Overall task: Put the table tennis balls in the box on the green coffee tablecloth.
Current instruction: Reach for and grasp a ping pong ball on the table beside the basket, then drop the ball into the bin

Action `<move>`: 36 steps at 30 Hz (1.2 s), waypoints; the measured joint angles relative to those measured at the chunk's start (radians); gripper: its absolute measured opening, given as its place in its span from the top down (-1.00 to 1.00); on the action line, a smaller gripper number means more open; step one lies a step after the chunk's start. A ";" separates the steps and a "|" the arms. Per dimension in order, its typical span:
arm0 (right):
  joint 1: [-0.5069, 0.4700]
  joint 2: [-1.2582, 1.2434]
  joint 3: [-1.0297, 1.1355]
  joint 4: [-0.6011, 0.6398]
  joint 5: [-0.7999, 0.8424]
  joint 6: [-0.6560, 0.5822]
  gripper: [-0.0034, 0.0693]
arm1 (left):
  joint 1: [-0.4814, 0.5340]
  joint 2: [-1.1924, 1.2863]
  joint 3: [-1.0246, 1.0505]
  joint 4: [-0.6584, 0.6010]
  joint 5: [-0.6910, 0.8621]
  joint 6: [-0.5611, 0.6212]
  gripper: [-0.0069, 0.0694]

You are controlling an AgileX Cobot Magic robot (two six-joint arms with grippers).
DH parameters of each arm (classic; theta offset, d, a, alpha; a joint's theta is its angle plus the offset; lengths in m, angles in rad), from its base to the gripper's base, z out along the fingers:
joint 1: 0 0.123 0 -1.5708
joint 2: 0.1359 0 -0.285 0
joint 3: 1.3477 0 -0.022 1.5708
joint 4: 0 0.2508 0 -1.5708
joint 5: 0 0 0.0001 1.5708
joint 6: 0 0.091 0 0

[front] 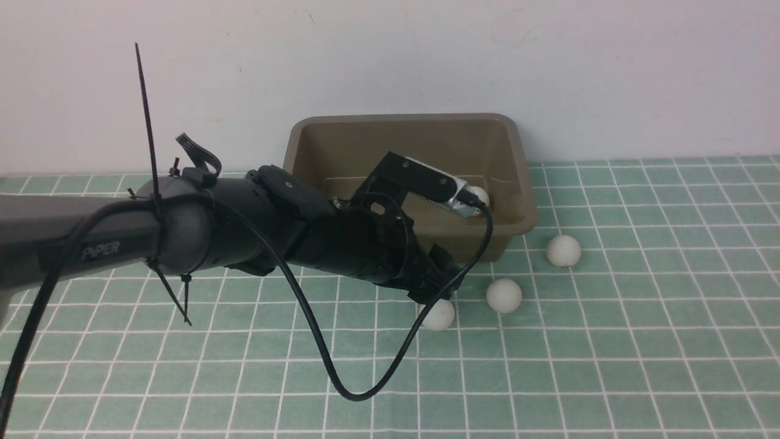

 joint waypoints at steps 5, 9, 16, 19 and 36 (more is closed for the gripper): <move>0.000 0.000 0.000 0.000 0.000 0.000 0.29 | -0.001 0.055 0.000 -0.048 -0.010 0.030 -0.41; 0.000 0.000 0.000 0.000 0.000 -0.003 0.29 | -0.001 0.092 0.000 -0.128 -0.025 0.111 -0.41; 0.000 0.000 0.000 0.000 0.000 -0.018 0.29 | -0.001 0.128 -0.001 -0.269 -0.027 0.270 -0.41; 0.000 0.000 0.000 0.000 0.000 -0.019 0.29 | -0.001 0.132 -0.001 -0.323 -0.026 0.318 -0.31; 0.000 0.000 0.000 0.000 -0.020 -0.021 0.29 | -0.001 -0.065 -0.057 -0.469 0.144 0.632 -0.06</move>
